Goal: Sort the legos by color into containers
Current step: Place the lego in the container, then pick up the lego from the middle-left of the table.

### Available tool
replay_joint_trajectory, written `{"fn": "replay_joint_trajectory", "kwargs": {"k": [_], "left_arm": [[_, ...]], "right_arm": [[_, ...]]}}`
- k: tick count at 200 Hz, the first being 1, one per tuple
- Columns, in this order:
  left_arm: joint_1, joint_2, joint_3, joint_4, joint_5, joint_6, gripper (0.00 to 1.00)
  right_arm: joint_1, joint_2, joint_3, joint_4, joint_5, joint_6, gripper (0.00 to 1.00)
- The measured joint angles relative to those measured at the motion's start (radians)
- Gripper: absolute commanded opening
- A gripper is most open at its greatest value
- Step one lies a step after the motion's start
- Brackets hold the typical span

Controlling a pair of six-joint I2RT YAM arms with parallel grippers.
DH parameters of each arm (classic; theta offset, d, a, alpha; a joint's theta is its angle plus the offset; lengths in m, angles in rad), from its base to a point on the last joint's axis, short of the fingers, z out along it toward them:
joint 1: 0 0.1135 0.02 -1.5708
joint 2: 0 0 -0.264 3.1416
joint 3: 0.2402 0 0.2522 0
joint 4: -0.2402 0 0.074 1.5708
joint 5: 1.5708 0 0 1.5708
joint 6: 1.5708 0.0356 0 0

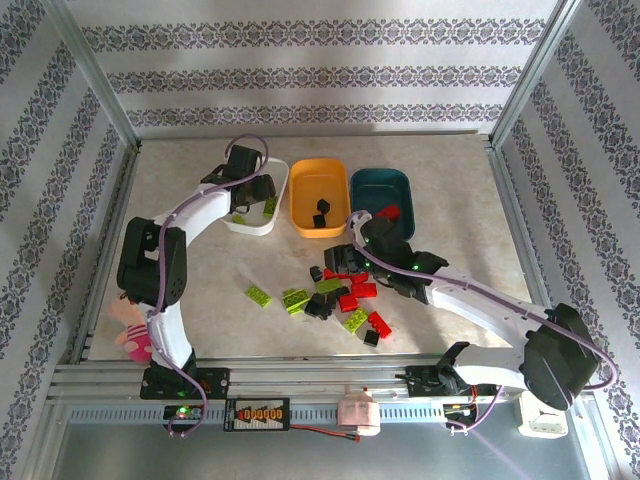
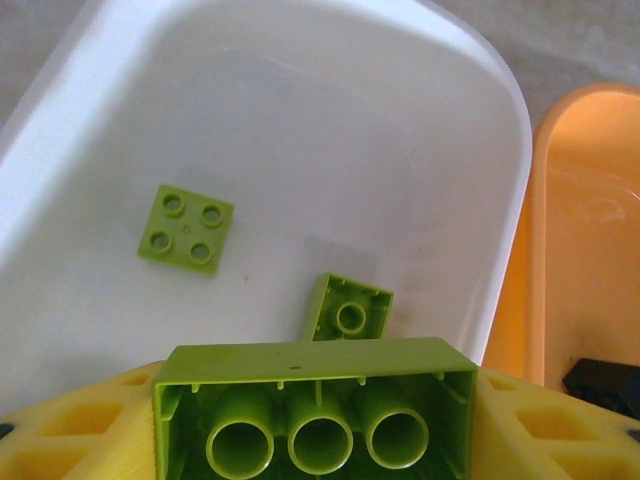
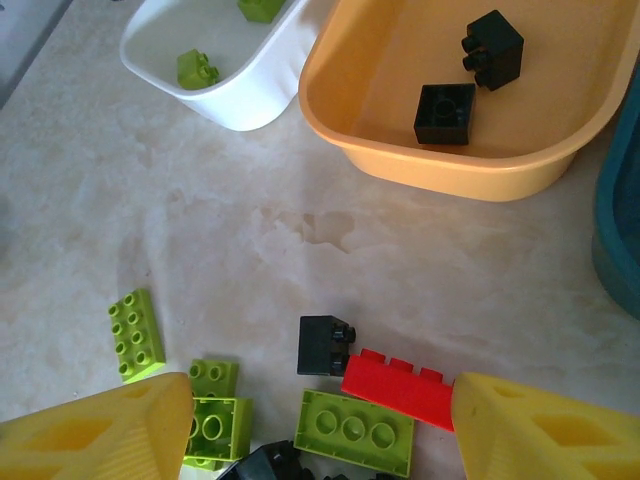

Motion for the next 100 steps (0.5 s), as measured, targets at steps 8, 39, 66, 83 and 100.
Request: {"fn": "replay_joint_trajectory", "kwargs": {"k": [8,39,66,83,100], "left_arm": [[0.000,0.014,0.015,-0.004,0.001,0.003,0.74],[0.000,0.026,0.026,-0.017,0.005,0.012,0.88],[0.000,0.019,0.026,-0.024,0.029,0.011,0.90],[-0.001,-0.021,0.004,-0.021,0.050,0.011,0.90],[-0.007,-0.130,-0.078,-0.014,0.066,0.010,0.92]], "right_arm": [[0.000,-0.007,-0.006,0.000,0.000,0.003,0.69],[0.000,-0.020,-0.018,-0.008,0.002,0.004,0.70],[0.000,-0.021,-0.020,-0.012,0.006,0.006,0.70],[0.000,-0.021,-0.020,-0.015,0.008,0.007,0.70],[0.000,-0.021,-0.020,-0.015,0.008,0.007,0.70]]}}
